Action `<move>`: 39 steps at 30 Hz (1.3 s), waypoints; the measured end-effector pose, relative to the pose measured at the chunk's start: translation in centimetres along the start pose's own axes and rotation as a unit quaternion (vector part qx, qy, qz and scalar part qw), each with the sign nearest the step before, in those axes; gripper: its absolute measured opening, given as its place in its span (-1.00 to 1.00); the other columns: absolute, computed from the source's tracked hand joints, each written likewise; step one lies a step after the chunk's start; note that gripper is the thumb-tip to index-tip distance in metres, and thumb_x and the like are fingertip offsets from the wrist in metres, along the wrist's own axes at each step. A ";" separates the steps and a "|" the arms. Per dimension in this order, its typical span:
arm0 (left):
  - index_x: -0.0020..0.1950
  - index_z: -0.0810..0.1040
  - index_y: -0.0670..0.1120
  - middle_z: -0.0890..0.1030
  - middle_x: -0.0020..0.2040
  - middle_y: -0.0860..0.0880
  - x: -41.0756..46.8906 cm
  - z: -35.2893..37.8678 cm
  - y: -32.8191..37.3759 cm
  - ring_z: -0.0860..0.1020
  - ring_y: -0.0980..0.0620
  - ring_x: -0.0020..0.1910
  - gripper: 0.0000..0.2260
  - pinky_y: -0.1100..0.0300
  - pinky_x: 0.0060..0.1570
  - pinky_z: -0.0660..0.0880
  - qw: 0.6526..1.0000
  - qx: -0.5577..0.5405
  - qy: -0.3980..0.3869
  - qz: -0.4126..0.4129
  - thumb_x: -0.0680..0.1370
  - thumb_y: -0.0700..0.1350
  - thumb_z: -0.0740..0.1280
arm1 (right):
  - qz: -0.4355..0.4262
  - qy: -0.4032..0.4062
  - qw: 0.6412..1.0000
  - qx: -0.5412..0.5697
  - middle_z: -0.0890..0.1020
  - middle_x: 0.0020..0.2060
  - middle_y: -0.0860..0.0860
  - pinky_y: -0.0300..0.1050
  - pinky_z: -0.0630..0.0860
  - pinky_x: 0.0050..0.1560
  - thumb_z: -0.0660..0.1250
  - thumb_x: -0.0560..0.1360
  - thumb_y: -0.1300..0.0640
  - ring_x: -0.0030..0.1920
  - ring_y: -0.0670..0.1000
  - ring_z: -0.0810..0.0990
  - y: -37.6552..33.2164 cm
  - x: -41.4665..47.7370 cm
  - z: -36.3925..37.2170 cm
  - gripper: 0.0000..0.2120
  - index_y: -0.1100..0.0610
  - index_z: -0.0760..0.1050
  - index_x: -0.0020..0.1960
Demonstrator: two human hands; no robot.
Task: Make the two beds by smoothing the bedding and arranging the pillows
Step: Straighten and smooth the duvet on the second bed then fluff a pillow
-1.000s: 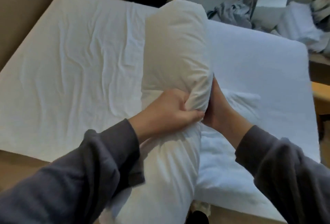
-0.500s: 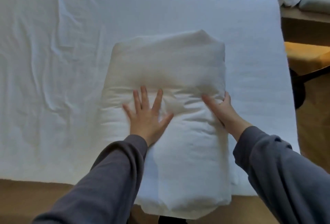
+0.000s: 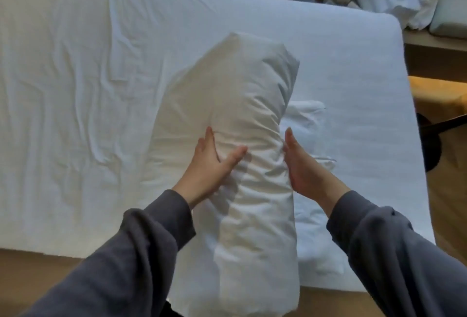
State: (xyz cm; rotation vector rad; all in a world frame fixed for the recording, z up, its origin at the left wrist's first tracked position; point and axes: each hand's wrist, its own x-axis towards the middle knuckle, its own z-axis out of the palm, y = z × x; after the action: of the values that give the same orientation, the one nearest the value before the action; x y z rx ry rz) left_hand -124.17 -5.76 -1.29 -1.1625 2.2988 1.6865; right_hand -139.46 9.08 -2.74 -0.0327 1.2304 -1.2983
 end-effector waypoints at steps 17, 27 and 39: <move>0.41 0.27 -0.09 0.39 0.30 -0.19 2.0 -42.6 -24.4 0.39 -0.24 0.30 -0.55 -0.02 0.19 0.36 0.936 0.244 0.201 -0.155 0.56 -0.01 0.28 | -0.160 0.088 0.885 -0.428 0.38 0.43 0.03 0.04 0.25 0.44 0.15 0.62 -0.07 0.45 0.07 0.31 10.1 25.4 39.9 -0.57 0.01 0.33 0.45; 0.56 -0.31 0.07 -0.34 0.56 -0.12 2.3 -33.6 -43.9 -0.31 -0.19 0.53 -0.33 -0.34 0.41 -0.25 0.870 0.486 0.038 -0.075 0.51 0.34 -0.33 | -0.156 0.181 0.532 -0.813 -0.16 0.58 0.05 0.50 -0.25 0.37 -0.12 0.58 -0.25 0.56 0.17 -0.22 19.6 38.2 38.2 -0.40 -0.14 -0.10 0.58; 0.59 0.05 -0.04 -0.08 0.60 -0.17 5.5 -28.9 -39.2 -0.10 -0.21 0.57 -0.34 -0.38 0.41 -0.06 0.881 0.471 0.035 0.007 0.56 0.26 -0.14 | -0.002 0.240 0.582 -0.777 -0.18 0.58 0.09 0.45 0.01 0.38 -0.07 0.59 -0.28 0.55 0.26 -0.10 17.9 35.0 30.1 -0.35 -0.12 -0.23 0.57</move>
State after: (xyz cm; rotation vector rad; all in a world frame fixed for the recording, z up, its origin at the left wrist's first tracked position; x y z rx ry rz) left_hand -94.05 -37.51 -23.39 -0.9397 2.6036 0.3343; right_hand -113.90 -27.58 -24.15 -0.9920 2.4906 0.2280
